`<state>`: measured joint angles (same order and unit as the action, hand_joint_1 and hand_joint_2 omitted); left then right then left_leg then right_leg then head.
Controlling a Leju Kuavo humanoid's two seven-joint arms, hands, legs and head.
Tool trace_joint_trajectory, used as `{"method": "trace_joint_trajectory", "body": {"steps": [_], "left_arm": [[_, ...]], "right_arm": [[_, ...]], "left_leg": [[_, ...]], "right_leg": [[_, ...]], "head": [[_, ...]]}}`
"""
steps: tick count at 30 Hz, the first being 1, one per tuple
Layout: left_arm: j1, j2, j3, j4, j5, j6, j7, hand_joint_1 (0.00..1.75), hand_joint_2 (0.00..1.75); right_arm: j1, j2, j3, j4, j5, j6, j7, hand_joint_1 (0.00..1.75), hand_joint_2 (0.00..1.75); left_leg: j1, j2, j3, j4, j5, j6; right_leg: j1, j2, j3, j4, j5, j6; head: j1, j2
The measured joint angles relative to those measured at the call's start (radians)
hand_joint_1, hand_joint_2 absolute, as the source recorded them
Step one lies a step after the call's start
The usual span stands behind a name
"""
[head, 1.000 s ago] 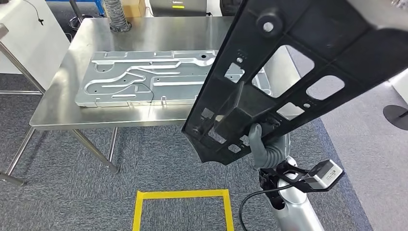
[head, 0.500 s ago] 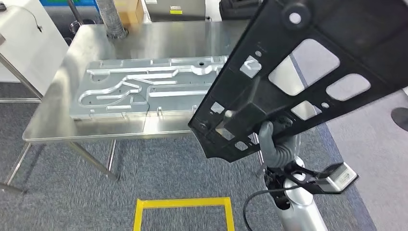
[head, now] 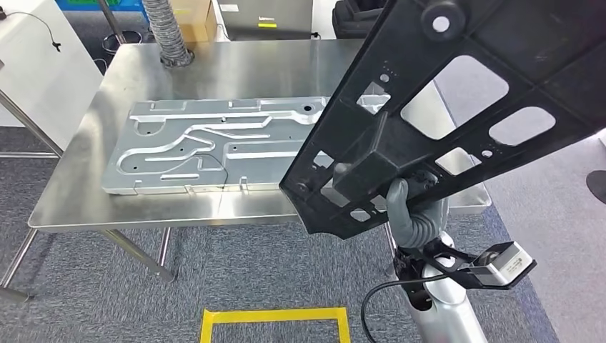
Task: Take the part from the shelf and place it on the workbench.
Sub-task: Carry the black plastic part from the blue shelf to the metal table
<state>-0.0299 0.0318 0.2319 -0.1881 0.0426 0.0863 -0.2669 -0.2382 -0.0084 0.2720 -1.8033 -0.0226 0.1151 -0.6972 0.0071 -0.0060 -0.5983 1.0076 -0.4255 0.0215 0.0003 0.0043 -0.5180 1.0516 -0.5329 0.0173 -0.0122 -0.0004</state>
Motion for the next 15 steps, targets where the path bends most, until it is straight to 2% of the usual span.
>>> {"method": "trace_joint_trajectory", "body": {"steps": [1,3,4,5,6,8,10,12,14,15], "left_arm": [[-0.001,0.0,0.0,0.0,0.0,0.0,0.0,0.0,0.0],[-0.003,0.0,0.001,0.0,0.0,0.0,0.0,0.0,0.0],[-0.003,0.0,0.002,0.0,0.0,0.0,0.0,0.0,0.0],[-0.002,0.0,0.004,0.0,0.0,0.0,0.0,0.0,0.0],[-0.001,0.0,0.005,0.0,-0.001,0.0,0.0,0.0,0.0],[-0.001,-0.001,0.007,0.0,-0.002,-0.001,0.0,0.0,0.0],[-0.003,-0.002,0.009,0.001,-0.003,-0.003,0.0,0.0,0.0],[-0.004,-0.004,0.012,0.001,-0.003,-0.003,-0.001,0.0,0.0],[-0.003,-0.004,0.014,0.001,-0.003,-0.002,-0.003,0.0,0.0],[-0.003,-0.005,0.015,0.001,-0.004,-0.002,-0.004,0.0,0.0]], "right_arm": [[-0.001,0.0,-0.001,-0.001,0.002,-0.003,0.0,1.75,1.75],[-0.001,0.0,-0.001,-0.002,0.004,-0.007,0.0,1.75,1.75],[0.001,0.0,-0.001,-0.003,0.005,-0.008,0.0,1.75,1.75],[0.002,0.0,-0.002,-0.003,0.005,-0.01,0.0,1.75,1.75],[0.003,0.0,-0.002,-0.003,0.006,-0.011,0.0,1.75,1.75],[0.002,0.0,-0.003,-0.005,0.01,-0.015,0.0,1.75,1.75],[-0.001,0.0,-0.005,-0.011,0.019,-0.024,0.0,1.75,1.75],[-0.004,-0.001,-0.01,-0.025,0.029,-0.035,0.0,1.75,1.75],[-0.008,-0.002,-0.019,-0.046,0.035,-0.046,0.0,1.75,1.75],[-0.014,-0.003,-0.025,-0.057,0.038,-0.053,0.0,1.75,1.75]], "left_leg": [[0.001,0.0,0.005,-0.002,-0.003,0.004],[0.0,-0.001,0.012,-0.002,-0.013,0.008],[-0.001,-0.001,0.018,-0.002,-0.019,0.008],[-0.001,-0.002,0.027,-0.002,-0.027,0.008],[-0.002,-0.002,0.038,-0.002,-0.035,0.007],[-0.003,-0.002,0.062,-0.002,-0.052,0.003],[-0.003,-0.003,0.073,-0.004,-0.065,-0.005],[-0.004,-0.003,0.078,-0.002,-0.068,-0.016],[-0.004,-0.002,0.081,0.014,-0.076,-0.026],[-0.004,-0.001,0.071,0.041,-0.088,-0.031]], "right_leg": [[-0.002,0.0,-0.029,0.05,-0.02,0.005],[-0.005,0.0,-0.113,0.175,-0.068,0.011],[-0.006,0.0,-0.149,0.218,-0.079,0.013],[-0.007,0.0,-0.169,0.228,-0.072,0.013],[-0.007,-0.001,-0.17,0.2,-0.042,0.011],[-0.004,-0.001,-0.138,0.074,0.056,0.0],[0.003,-0.002,-0.114,-0.021,0.106,-0.014],[0.008,-0.002,-0.109,-0.04,0.105,-0.024],[0.004,-0.001,-0.093,-0.047,0.109,-0.034],[0.001,-0.001,-0.083,-0.05,0.106,-0.039]], "head": [[0.0,0.0],[0.0,0.0],[0.0,0.0],[0.0,0.0],[0.0,0.0],[0.0,0.0],[0.0,0.0],[0.001,0.0],[0.0,0.0],[0.0,0.0]]}}
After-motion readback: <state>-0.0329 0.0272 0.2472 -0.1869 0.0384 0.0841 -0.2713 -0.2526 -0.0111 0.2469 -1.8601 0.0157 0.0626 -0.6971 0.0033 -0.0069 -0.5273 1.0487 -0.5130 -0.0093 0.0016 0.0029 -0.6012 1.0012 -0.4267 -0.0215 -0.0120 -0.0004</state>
